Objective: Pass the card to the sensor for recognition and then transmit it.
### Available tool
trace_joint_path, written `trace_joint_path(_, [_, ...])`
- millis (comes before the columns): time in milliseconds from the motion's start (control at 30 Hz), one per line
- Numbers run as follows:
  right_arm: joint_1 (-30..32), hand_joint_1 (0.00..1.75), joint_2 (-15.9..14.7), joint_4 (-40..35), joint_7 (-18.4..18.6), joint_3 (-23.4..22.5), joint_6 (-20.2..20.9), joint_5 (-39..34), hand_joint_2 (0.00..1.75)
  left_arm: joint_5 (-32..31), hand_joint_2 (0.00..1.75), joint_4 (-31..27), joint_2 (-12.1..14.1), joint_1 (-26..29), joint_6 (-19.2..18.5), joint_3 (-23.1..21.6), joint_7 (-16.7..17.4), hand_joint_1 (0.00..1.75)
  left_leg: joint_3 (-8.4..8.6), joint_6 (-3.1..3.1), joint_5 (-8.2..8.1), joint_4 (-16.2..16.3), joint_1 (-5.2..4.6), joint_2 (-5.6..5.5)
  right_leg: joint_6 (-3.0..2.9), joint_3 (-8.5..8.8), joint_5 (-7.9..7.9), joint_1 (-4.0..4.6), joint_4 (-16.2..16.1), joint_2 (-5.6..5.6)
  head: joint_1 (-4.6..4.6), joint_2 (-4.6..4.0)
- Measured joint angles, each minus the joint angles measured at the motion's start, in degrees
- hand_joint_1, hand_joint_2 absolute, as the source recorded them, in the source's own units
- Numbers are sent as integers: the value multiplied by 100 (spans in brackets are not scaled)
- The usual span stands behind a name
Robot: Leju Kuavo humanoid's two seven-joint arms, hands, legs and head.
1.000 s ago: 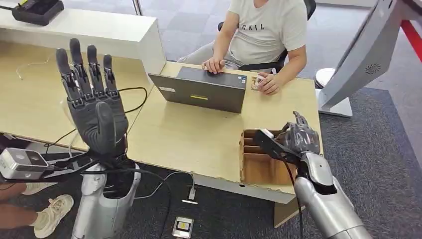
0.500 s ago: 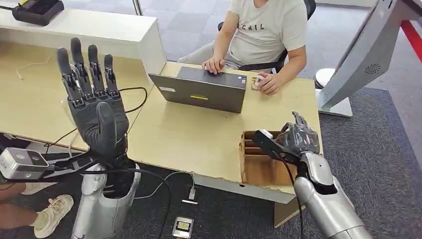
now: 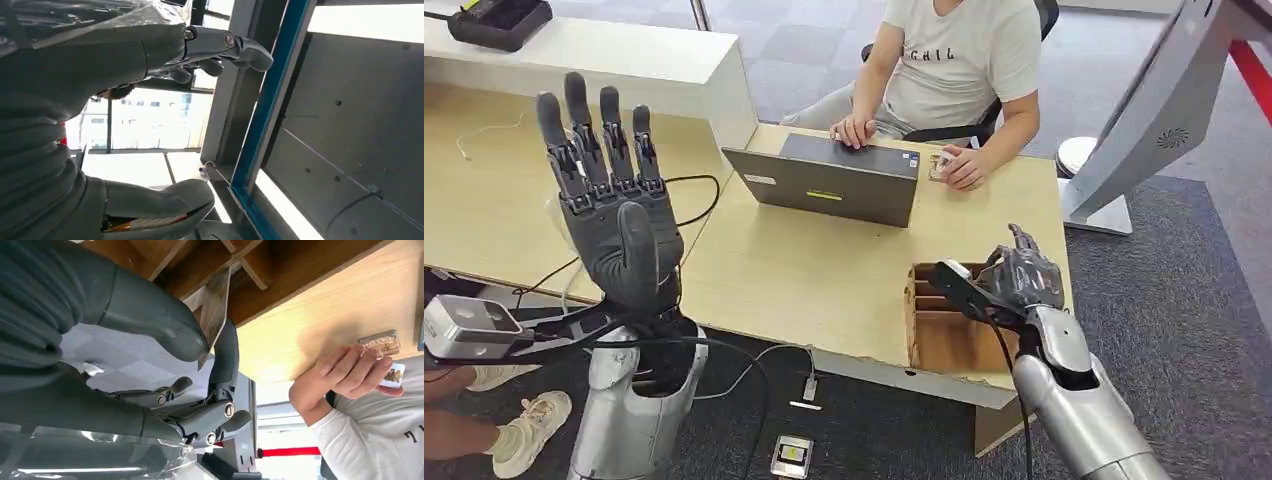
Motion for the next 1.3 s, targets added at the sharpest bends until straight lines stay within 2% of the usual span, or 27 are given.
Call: trace_joint_path(1300, [0,175,7,0,0,0,0,-2,175,0,175,-4,0,-1,0,-31,0,0,0,0,0,0,0,0,0,0,0,0,0,0,0,0])
